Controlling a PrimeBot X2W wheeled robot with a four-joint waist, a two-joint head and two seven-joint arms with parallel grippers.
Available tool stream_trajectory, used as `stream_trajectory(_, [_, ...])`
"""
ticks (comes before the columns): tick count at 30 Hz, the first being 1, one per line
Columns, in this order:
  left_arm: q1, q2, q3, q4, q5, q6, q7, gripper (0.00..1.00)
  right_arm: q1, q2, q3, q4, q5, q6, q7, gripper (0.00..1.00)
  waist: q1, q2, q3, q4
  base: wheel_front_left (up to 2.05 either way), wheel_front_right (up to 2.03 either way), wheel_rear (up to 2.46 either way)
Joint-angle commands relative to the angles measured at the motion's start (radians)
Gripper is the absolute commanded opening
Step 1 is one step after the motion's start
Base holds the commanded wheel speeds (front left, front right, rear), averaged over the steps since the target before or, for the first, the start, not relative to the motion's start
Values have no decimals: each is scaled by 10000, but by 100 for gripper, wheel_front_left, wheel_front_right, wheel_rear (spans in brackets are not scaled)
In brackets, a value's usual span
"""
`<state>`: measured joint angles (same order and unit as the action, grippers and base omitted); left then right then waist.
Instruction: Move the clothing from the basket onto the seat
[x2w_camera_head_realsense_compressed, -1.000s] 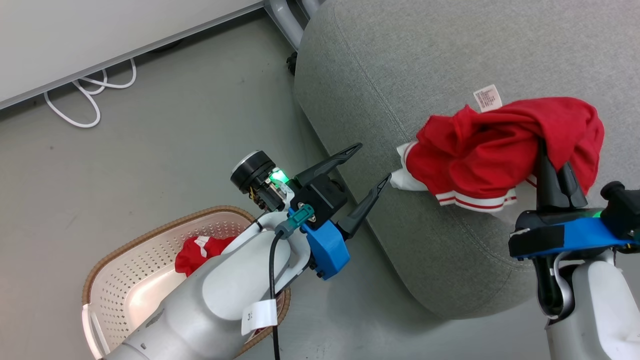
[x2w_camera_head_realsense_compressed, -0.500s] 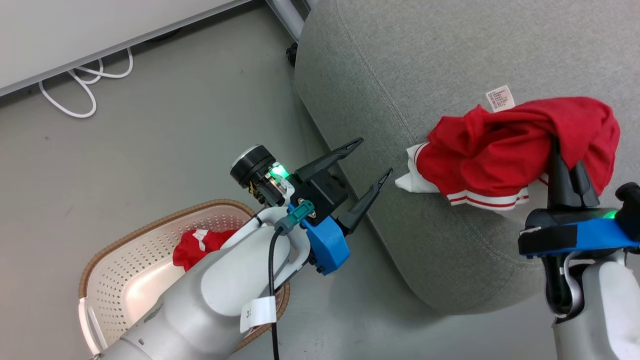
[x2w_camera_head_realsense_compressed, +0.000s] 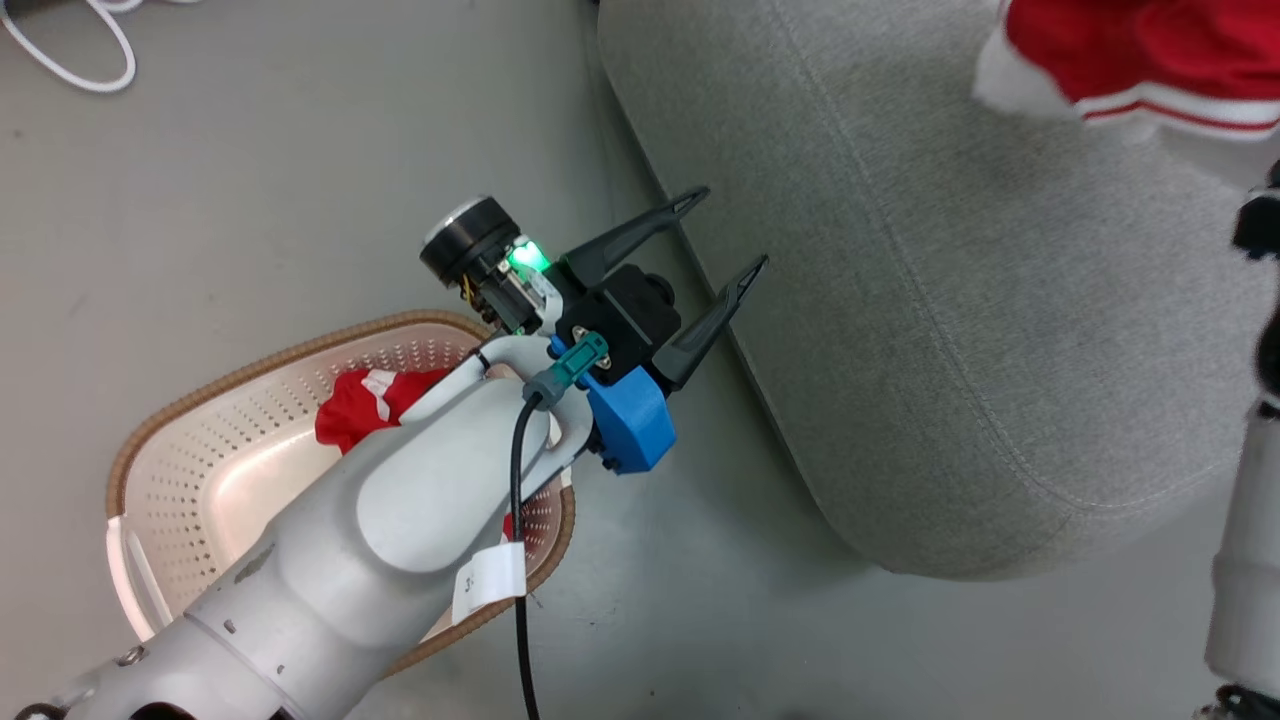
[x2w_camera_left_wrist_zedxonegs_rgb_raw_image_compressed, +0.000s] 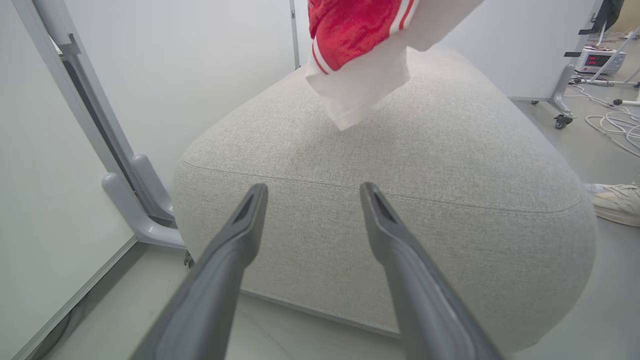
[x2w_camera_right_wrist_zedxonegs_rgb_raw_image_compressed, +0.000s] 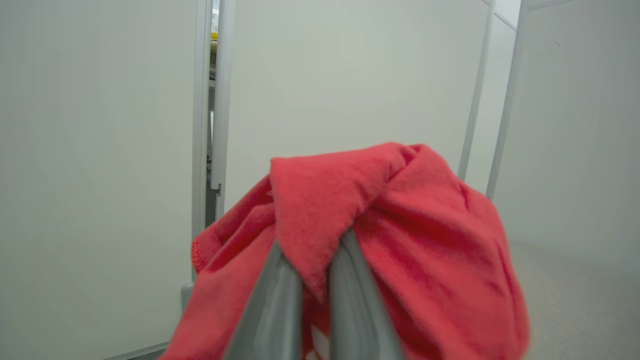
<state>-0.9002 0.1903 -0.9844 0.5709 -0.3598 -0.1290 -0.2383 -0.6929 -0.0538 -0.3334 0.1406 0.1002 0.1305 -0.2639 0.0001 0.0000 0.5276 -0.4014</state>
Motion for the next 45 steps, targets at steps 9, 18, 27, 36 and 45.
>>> stream_trajectory(9, [-1003, 595, 109, -814, 335, 184, 362, 100, -2323, -1225, -2180, -541, -195, 3, -7, 0, -1, 0, 2153, 598, 0, 0, 0])
stream_trajectory(18, [-1321, 985, 78, -1592, 521, 357, 659, 100, -3208, -2380, -3539, 332, -87, 3, -4, 0, -1, 0, 3267, 899, 0, 0, 0])
stream_trajectory(27, [-1406, 1177, 65, -1953, 466, 443, 736, 100, -2649, -1715, -3423, 2080, -441, 3, -7, 0, -1, 0, 3578, 1005, 0, 0, 0])
stream_trajectory(36, [-1485, 1234, 42, -2026, 408, 518, 704, 100, -1828, -976, -3309, 2770, -451, 3, -6, 0, -1, 0, 3511, 977, 0, 0, 0])
stream_trajectory(45, [-1219, 1035, -58, -1833, 263, 605, 397, 100, -706, -372, -3366, 2501, -259, 3, -7, 100, -1, 0, 2932, 962, 0, 0, 0])
